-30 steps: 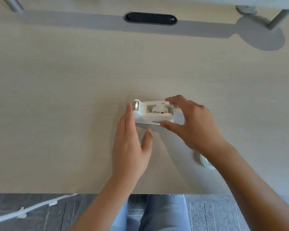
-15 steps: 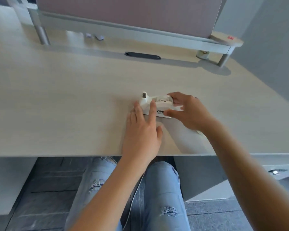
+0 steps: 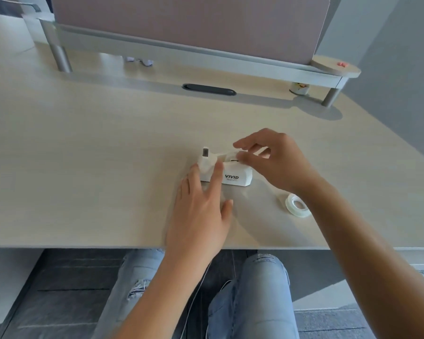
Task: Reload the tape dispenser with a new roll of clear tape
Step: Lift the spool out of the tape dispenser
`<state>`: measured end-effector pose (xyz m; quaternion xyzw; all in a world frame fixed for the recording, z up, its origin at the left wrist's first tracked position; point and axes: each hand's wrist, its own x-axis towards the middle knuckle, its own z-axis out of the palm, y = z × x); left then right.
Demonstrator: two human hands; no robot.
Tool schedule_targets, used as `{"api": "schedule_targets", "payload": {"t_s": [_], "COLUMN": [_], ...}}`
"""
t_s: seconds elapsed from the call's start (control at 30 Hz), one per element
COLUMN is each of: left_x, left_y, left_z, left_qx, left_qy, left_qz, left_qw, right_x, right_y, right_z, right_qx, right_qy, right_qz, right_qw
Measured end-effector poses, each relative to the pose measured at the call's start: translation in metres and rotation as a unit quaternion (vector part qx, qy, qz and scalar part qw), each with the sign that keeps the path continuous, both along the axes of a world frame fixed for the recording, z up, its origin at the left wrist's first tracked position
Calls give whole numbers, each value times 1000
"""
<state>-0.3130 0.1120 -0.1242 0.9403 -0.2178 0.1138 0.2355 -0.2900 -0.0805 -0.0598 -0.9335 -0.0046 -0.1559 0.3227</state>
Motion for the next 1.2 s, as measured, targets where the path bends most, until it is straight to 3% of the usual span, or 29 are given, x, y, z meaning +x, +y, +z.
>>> {"api": "schedule_targets", "payload": {"t_s": [0.37,0.63,0.77,1.0,1.1,1.2], "left_x": [2,0,2,-1,-1,-1], "left_y": [-1,1,1,2,3,0], "left_z": [0,1,-1,4,3,7], "left_qx": [1,-9,-9,-47,-122,-267], "left_qy": [9,6,0,-3,-11,-46], "left_qz": [8,7,7,10,29,33], "left_qw": [1000,1000,1000,999,992,962], "right_x": [19,4,-1,-3,-5,-11], "right_y": [8,1,-3,-4,-3,-1], "right_z": [26,21,9,0,0,1], "right_qx": [-156,-137,-74,131,235,321], "right_qy": [54,46,12,-42,-34,-20], "right_qz": [79,45,17,-48,-68,-79], "right_qw": [983,988,997,989,969,943]}}
